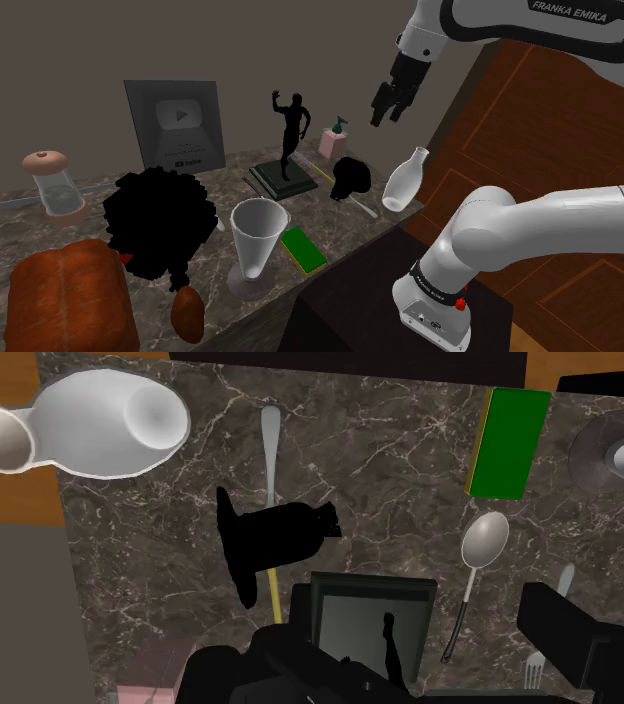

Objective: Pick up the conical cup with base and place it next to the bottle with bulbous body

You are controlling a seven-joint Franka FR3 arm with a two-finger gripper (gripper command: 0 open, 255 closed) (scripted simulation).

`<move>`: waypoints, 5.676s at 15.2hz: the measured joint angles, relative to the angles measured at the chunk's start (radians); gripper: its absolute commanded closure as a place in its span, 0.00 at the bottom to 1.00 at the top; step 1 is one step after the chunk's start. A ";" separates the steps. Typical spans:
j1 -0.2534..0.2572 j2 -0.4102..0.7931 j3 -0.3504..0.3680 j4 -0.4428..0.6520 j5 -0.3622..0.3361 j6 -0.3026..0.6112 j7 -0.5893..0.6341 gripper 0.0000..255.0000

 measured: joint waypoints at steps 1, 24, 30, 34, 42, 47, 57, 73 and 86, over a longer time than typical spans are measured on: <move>0.000 0.000 0.000 0.000 0.000 0.000 0.000 0.00; 0.224 0.294 0.330 -0.101 0.376 0.418 0.326 0.00; 0.253 0.395 0.386 -0.088 0.420 0.523 0.363 0.00; 0.256 0.434 0.403 -0.108 0.428 0.584 0.364 0.00; 0.260 0.441 0.408 -0.124 0.434 0.608 0.363 1.00; 0.260 0.441 0.408 -0.124 0.434 0.608 0.363 1.00; 0.257 0.413 0.399 -0.089 0.425 0.546 0.374 1.00; 0.246 0.350 0.368 0.074 0.391 0.321 0.413 1.00; 0.237 0.349 0.347 0.243 0.367 0.153 0.445 1.00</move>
